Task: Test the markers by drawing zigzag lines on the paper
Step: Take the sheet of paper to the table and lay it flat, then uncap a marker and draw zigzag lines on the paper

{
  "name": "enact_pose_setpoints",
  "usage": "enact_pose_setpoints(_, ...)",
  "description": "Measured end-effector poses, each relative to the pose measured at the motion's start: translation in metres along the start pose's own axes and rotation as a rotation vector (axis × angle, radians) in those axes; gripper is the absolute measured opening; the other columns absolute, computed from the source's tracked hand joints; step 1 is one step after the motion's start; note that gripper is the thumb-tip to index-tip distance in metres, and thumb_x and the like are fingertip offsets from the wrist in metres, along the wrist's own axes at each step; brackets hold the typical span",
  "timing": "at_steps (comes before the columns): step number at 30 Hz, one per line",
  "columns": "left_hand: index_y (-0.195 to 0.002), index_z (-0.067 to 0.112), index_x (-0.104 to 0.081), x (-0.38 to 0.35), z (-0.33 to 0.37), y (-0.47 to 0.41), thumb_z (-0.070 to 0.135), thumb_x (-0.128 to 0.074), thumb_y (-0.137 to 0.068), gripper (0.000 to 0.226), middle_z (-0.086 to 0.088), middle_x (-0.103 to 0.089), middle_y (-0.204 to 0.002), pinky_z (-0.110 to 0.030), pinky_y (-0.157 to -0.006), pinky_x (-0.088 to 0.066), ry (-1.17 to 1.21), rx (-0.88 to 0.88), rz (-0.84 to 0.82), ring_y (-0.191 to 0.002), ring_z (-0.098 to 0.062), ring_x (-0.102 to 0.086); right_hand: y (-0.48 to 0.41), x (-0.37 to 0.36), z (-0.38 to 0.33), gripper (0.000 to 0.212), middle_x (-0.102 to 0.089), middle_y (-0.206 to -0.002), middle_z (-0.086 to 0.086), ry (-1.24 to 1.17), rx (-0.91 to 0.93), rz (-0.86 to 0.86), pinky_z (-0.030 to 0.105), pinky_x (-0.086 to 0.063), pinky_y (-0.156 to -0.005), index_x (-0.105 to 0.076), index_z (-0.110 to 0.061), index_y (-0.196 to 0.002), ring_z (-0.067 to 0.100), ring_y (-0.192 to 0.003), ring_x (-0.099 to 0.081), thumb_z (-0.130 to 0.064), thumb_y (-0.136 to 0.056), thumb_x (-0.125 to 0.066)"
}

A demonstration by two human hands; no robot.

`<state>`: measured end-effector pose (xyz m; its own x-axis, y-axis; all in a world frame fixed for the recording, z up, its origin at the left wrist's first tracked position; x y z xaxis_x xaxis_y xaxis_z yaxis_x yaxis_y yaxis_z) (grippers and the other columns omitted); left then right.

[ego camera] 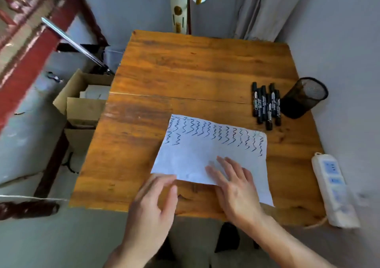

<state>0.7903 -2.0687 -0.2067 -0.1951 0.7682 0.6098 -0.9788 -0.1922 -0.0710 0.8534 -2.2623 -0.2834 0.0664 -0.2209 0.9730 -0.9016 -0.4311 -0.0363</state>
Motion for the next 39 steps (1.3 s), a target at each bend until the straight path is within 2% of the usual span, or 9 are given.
enact_pose_setpoints(8, -0.105, 0.010, -0.063, -0.064, -0.074, -0.013, 0.035, -0.041, -0.085, 0.038, -0.007, -0.054, -0.118, -0.038, -0.090, -0.045, -0.331, -0.192, 0.055, -0.108, -0.026, -0.052, 0.029, -0.040, 0.006, 0.047, -0.061, -0.135, 0.012, 0.031, 0.096, 0.185, 0.052, -0.046, -0.098, -0.063, -0.022, -0.126, 0.037, -0.125, -0.056, -0.030, -0.083, -0.047)
enact_pose_setpoints(13, -0.109, 0.014, -0.062, -0.074, -0.081, 0.002, 0.037, -0.041, -0.087, 0.038, -0.008, -0.054, -0.121, -0.043, -0.089, -0.044, -0.518, -0.217, 0.019, -0.111, -0.026, -0.049, 0.042, -0.039, 0.011, 0.046, -0.054, -0.143, 0.007, 0.010, 0.090, 0.111, 0.052, -0.039, -0.108, -0.056, -0.028, -0.133, 0.032, -0.135, -0.047, -0.042, -0.092, -0.041)
enact_pose_setpoints(17, -0.110, 0.016, -0.060, -0.074, -0.074, 0.006, 0.039, -0.032, -0.087, 0.043, -0.009, -0.056, -0.121, -0.044, -0.089, -0.043, -0.610, -0.219, 0.028, -0.111, -0.027, -0.050, 0.044, -0.026, 0.015, 0.057, -0.035, -0.157, -0.003, -0.118, 0.072, -0.106, 0.044, -0.020, -0.119, -0.047, -0.036, -0.140, 0.021, -0.147, -0.025, -0.062, -0.089, -0.040)
enact_pose_setpoints(20, -0.113, 0.017, -0.058, -0.075, -0.072, 0.007, 0.040, -0.026, -0.086, 0.048, -0.009, -0.055, -0.124, -0.044, -0.091, -0.041, -0.655, -0.209, 0.023, -0.113, -0.027, -0.049, 0.031, -0.004, 0.025, 0.055, -0.048, -0.147, -0.004, -0.293, -0.004, -0.167, 0.035, -0.032, -0.111, -0.059, -0.030, -0.130, 0.016, -0.137, -0.040, -0.062, -0.085, -0.056)
enact_pose_setpoints(23, -0.118, 0.018, -0.054, -0.076, -0.071, 0.007, 0.035, -0.035, -0.090, 0.038, -0.007, -0.050, -0.131, -0.043, -0.096, -0.037, -0.683, -0.194, -0.002, -0.119, -0.025, -0.043, -0.007, 0.028, 0.051, 0.041, -0.064, -0.124, -0.001, -0.370, -0.157, 0.047, 0.035, -0.049, -0.089, -0.065, -0.020, -0.121, 0.019, -0.111, -0.060, -0.045, -0.089, -0.062)
enact_pose_setpoints(25, -0.120, 0.020, -0.052, -0.077, -0.071, 0.007, 0.033, -0.040, -0.092, 0.033, -0.006, -0.047, -0.133, -0.041, -0.098, -0.035, -0.690, -0.190, -0.008, -0.121, -0.024, -0.041, -0.039, 0.045, 0.074, 0.020, -0.069, -0.103, 0.003, -0.354, -0.265, 0.166, 0.031, -0.048, -0.071, -0.069, -0.017, -0.106, 0.023, -0.094, -0.063, -0.030, -0.094, -0.060)
enact_pose_setpoints(27, -0.119, 0.021, -0.052, -0.078, -0.072, 0.007, 0.034, -0.042, -0.092, 0.032, -0.005, -0.047, -0.133, -0.040, -0.098, -0.036, -0.693, -0.188, -0.004, -0.120, -0.023, -0.042, -0.070, 0.057, 0.096, 0.014, -0.070, -0.089, 0.004, -0.248, -0.370, 0.227, 0.029, -0.043, -0.060, -0.068, -0.017, -0.093, 0.023, -0.080, -0.061, -0.022, -0.095, -0.055)
enact_pose_setpoints(35, -0.107, 0.020, -0.053, -0.081, -0.080, 0.003, 0.036, -0.032, -0.086, 0.034, -0.007, -0.054, -0.121, -0.043, -0.091, -0.045, -0.712, -0.220, 0.030, -0.113, -0.026, -0.049, -0.149, 0.038, 0.127, 0.032, -0.067, -0.091, 0.010, 0.055, -0.543, 0.213, 0.043, -0.053, -0.077, -0.069, -0.011, -0.099, 0.033, -0.090, -0.064, -0.041, -0.089, -0.063)
enact_pose_setpoints(39, -0.106, 0.020, -0.052, -0.080, -0.077, 0.002, 0.034, -0.035, -0.086, 0.030, -0.009, -0.056, -0.120, -0.045, -0.093, -0.046, -0.702, -0.221, 0.023, -0.116, -0.028, -0.051, -0.153, 0.031, 0.133, 0.030, -0.057, -0.078, 0.007, 0.071, -0.583, 0.191, 0.037, -0.045, -0.068, -0.068, -0.012, -0.096, 0.034, -0.088, -0.063, -0.041, -0.090, -0.063)
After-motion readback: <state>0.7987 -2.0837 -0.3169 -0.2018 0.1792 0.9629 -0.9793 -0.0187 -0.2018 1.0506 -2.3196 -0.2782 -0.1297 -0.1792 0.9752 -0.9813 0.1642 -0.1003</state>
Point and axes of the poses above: each hand's wrist, its own y-axis away from the middle knuckle, its own x-axis out of the back of the hand, z = x × y, the point moved 3 cm from there along -y, towards the middle knuckle
